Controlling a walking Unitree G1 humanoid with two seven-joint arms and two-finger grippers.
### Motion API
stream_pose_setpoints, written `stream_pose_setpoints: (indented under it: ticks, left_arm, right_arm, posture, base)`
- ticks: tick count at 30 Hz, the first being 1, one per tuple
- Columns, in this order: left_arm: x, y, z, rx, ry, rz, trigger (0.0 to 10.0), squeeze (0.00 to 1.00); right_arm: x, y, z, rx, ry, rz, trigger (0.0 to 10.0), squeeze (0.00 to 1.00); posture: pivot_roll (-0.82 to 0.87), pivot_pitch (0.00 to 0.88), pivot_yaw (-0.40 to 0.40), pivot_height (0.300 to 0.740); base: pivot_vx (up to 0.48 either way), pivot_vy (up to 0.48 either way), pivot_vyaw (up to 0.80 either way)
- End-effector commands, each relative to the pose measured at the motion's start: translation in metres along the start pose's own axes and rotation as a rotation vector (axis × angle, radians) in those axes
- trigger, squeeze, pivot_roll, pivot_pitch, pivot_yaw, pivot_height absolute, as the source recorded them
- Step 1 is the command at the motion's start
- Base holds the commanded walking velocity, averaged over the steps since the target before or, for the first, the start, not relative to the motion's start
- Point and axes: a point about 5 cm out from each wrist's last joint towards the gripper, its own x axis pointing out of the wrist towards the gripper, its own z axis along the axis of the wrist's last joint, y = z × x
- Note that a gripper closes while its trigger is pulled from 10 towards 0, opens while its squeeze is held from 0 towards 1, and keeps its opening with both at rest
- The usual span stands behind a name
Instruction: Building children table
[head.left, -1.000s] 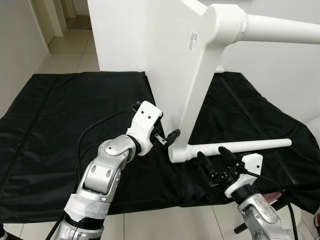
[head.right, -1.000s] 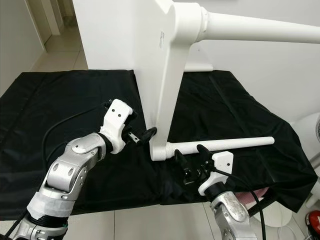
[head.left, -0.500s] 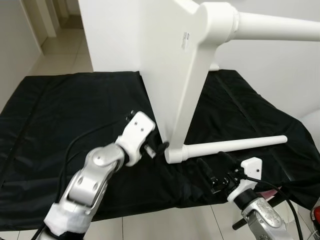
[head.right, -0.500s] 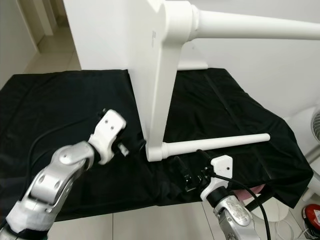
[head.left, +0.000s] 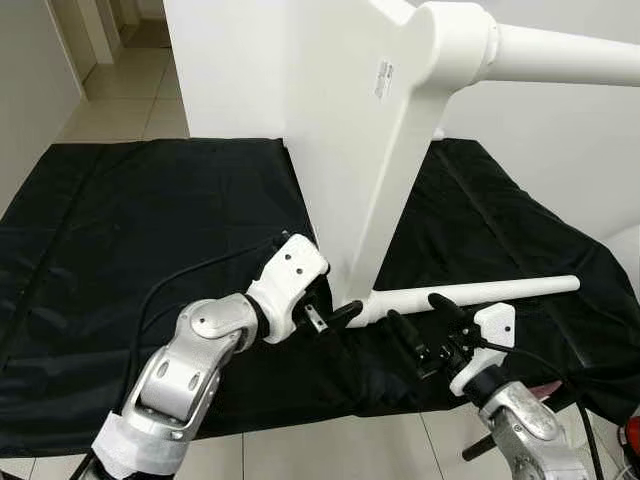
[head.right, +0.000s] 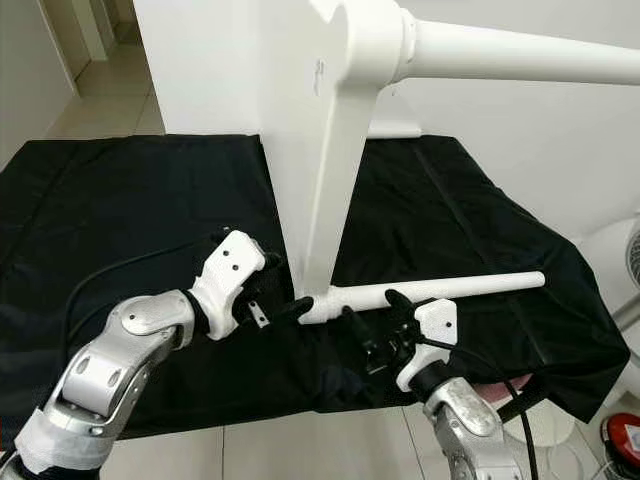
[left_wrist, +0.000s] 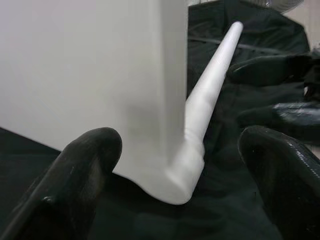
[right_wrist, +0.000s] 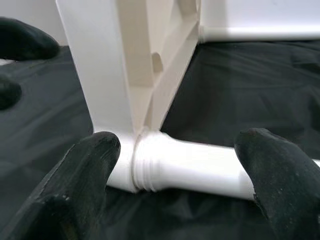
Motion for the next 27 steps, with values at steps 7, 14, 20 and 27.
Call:
stream_pose_setpoints:
  ticks: [7, 14, 20, 27]
  left_arm:
    - [0.010, 0.012, 0.006, -0.091, 0.014, 0.197, 10.0, 0.00]
    - [0.013, 0.026, 0.013, -0.137, 0.003, 0.299, 10.0, 0.00]
    - [0.015, 0.039, 0.019, -0.180, -0.011, 0.400, 10.0, 0.00]
    - [0.019, 0.058, 0.026, -0.190, -0.028, 0.504, 10.0, 0.00]
  right_arm:
    - [0.006, 0.008, 0.001, 0.032, -0.014, -0.012, 10.0, 0.00]
    - [0.006, 0.010, 0.001, 0.050, -0.022, -0.039, 10.0, 0.00]
    - [0.008, 0.010, 0.003, 0.063, -0.040, -0.076, 10.0, 0.00]
    - [0.013, 0.017, 0.004, 0.082, -0.056, -0.080, 10.0, 0.00]
  posture:
    - [-0.02, 0.000, -0.049, 0.740]
    - [-0.03, 0.000, -0.046, 0.740]
    - [-0.03, 0.000, -0.041, 0.740]
    - [-0.04, 0.000, -0.038, 0.740]
  base:
    - [0.000, 0.000, 0.00]
    - [0.000, 0.000, 0.00]
    - [0.000, 0.000, 0.00]
    - [0.000, 0.000, 0.00]
